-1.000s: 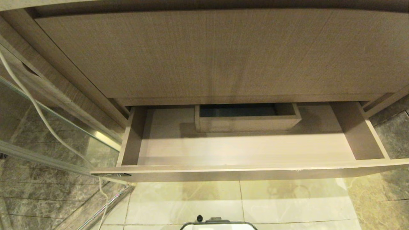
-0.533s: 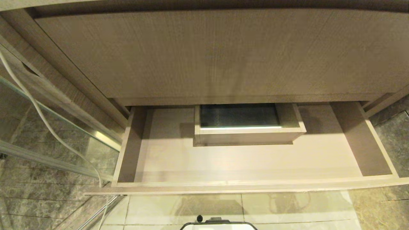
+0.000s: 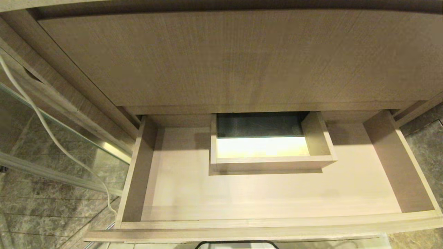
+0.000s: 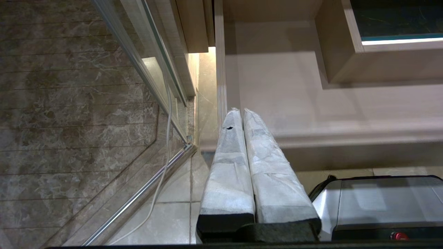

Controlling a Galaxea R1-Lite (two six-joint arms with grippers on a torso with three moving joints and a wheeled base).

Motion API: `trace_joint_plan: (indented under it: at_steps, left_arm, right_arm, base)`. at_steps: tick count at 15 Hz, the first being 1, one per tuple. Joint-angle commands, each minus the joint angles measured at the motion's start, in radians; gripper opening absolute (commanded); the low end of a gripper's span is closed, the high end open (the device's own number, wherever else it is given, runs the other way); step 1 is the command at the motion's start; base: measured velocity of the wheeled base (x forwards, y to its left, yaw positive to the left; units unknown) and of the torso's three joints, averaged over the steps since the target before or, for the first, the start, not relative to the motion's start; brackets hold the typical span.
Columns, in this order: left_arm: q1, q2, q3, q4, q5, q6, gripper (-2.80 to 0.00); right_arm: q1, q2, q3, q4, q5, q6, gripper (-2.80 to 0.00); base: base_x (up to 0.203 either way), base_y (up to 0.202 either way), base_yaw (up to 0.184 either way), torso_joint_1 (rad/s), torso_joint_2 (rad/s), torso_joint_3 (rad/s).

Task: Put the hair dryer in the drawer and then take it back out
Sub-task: Pull open the drawer, then pick up the hairdryer

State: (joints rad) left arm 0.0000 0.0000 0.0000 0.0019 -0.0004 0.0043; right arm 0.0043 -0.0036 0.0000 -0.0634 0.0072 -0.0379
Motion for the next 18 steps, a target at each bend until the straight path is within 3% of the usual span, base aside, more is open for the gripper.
trace_joint_plan:
  at_steps: [1, 18]
  left_arm:
    - [0.000, 0.000, 0.001, 0.000, 0.000, 0.000, -2.80]
    - [0.000, 0.000, 0.002, 0.000, 0.000, 0.000, -2.80]
  right_arm:
    - [0.000, 0.001, 0.002, 0.001, 0.002, 0.001, -2.80]
    - [0.000, 0.001, 0.002, 0.058, -0.003, 0.029, -2.80]
  base:
    - [0.000, 0.000, 0.000, 0.000, 0.00, 0.000]
    - [0.000, 0.000, 0.000, 0.000, 0.00, 0.000]
